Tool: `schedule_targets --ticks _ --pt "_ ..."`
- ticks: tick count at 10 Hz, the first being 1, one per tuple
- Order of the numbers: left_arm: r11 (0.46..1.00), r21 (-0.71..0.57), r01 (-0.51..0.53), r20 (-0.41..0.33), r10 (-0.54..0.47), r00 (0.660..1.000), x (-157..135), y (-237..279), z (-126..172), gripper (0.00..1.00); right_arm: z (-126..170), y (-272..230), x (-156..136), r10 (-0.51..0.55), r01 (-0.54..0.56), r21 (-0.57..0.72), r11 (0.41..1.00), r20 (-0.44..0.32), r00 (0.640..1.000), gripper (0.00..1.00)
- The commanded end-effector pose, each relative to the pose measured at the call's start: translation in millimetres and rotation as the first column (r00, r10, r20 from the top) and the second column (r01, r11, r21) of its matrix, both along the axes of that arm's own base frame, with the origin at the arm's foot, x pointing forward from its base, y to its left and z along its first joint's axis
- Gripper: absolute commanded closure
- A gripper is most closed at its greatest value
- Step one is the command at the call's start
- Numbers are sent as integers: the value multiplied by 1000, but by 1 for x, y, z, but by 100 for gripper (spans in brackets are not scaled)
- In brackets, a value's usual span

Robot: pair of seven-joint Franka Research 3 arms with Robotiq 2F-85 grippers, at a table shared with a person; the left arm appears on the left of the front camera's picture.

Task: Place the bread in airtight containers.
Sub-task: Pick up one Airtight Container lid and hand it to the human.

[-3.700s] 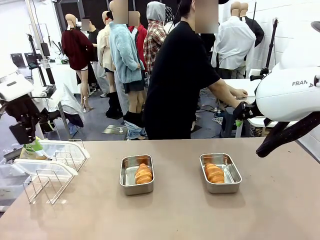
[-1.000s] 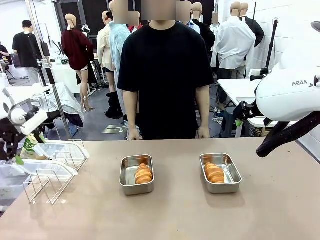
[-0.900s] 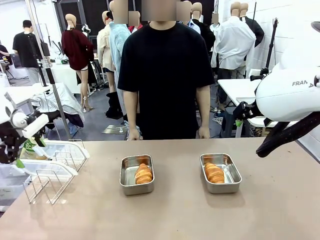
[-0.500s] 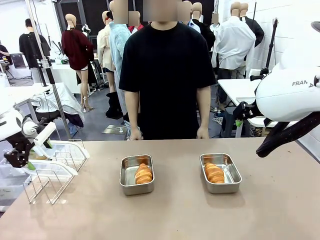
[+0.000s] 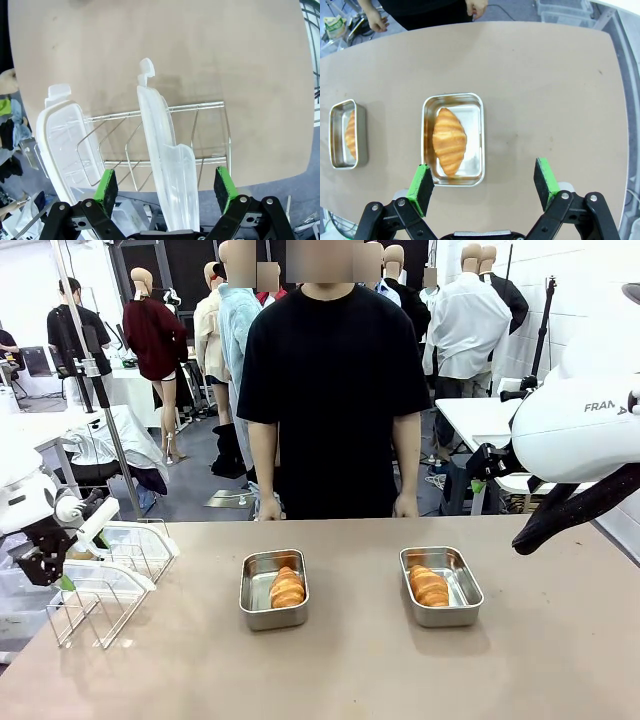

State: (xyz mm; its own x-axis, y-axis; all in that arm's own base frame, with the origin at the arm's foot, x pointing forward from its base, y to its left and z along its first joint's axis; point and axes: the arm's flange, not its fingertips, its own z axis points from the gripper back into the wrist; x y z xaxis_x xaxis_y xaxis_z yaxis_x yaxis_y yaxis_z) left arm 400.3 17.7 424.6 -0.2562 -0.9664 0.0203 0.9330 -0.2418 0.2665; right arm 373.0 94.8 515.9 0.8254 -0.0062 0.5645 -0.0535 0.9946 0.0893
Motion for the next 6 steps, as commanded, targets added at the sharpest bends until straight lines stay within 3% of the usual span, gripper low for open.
schedule_targets --ticks 1,6 --pt "1000 -2 14 -1 -14 1000 9 9 -4 0 0 1 0 0 0 1 1000 2 1000 0" --pt "1000 -12 -7 -7 7 1000 16 11 -10 0 0 1 0 0 0 1 1000 2 1000 0"
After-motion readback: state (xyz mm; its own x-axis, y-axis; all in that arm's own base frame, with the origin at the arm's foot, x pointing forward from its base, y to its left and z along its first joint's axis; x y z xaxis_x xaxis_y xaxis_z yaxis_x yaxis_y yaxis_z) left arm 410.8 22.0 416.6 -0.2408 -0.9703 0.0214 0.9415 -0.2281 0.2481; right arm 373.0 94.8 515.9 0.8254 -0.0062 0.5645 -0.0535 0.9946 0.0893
